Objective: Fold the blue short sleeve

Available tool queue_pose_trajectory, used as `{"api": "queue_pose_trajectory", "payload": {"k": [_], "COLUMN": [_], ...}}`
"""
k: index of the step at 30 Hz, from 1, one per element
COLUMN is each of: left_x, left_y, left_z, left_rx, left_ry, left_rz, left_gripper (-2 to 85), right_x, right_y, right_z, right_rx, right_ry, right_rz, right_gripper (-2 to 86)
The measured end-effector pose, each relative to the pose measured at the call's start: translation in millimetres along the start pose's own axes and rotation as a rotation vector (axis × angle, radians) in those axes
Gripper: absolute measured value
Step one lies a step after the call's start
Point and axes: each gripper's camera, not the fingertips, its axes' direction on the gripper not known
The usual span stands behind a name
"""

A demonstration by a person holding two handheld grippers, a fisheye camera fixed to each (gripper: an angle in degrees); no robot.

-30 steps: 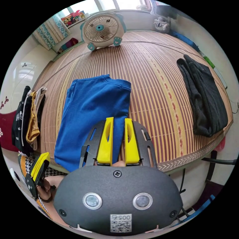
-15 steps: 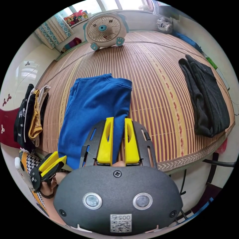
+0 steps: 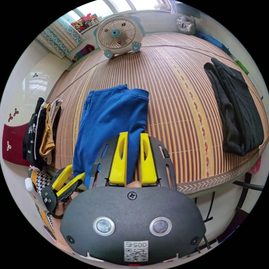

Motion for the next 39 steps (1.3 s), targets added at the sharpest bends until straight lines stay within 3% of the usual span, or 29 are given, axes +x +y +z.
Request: {"api": "queue_pose_trajectory", "payload": {"k": [9, 16, 31, 39], "left_x": [12, 13, -10, -26], "left_y": [-10, -7, 24, 54], "left_z": [0, -2, -4, -10], "left_rx": [-0.039, -0.039, -0.036, -0.018], "left_ry": [-0.054, -0.027, -0.001, 0.011], "left_rz": [0.029, 0.010, -0.037, -0.025], "left_gripper": [13.0, 8.9, 8.6, 6.1], "right_x": [18, 28, 44, 49], "right_y": [30, 103, 205, 225], "right_z": [-34, -62, -48, -27], "right_rx": [0.116, 0.148, 0.186, 0.028], "right_ry": [0.009, -0.200, -0.060, -0.033], "right_rz": [-0.039, -0.144, -0.111, -0.169], "right_gripper": [6.7, 8.6, 11.8, 4.8]}}
